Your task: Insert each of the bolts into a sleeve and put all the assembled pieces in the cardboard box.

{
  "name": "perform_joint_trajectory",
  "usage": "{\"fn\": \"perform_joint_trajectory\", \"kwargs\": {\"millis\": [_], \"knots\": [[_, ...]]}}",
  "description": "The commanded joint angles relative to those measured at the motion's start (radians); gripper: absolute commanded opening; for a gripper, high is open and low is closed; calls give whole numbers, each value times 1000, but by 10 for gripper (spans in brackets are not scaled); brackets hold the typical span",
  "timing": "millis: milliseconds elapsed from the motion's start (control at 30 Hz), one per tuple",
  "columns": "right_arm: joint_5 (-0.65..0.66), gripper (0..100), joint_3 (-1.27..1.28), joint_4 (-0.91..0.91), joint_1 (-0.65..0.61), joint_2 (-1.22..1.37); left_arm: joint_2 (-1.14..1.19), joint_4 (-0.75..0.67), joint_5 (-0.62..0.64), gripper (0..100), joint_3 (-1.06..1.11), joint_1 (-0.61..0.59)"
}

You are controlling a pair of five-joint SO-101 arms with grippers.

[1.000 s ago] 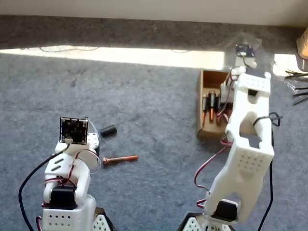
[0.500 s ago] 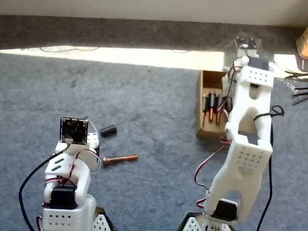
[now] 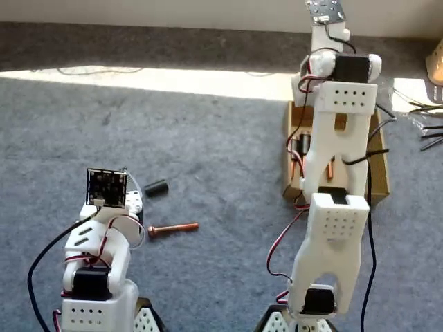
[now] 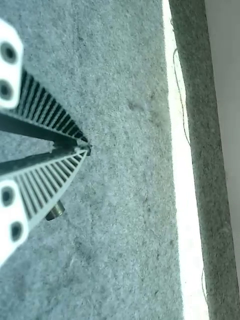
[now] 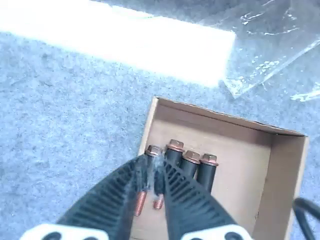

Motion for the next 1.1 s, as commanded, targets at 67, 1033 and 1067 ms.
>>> {"fn": "perform_joint_trajectory", "kwargs": {"millis": [67,1033,1067], "knots": [[6,5,-48,21,-85,-101,-8,5,-6,7,-7,-10],[12,5,909,-56,-496,-1075,-8,3,-6,7,10,-10],[12,5,957,-74,-496,-1096,-8,3,-6,7,10,-10]]}}
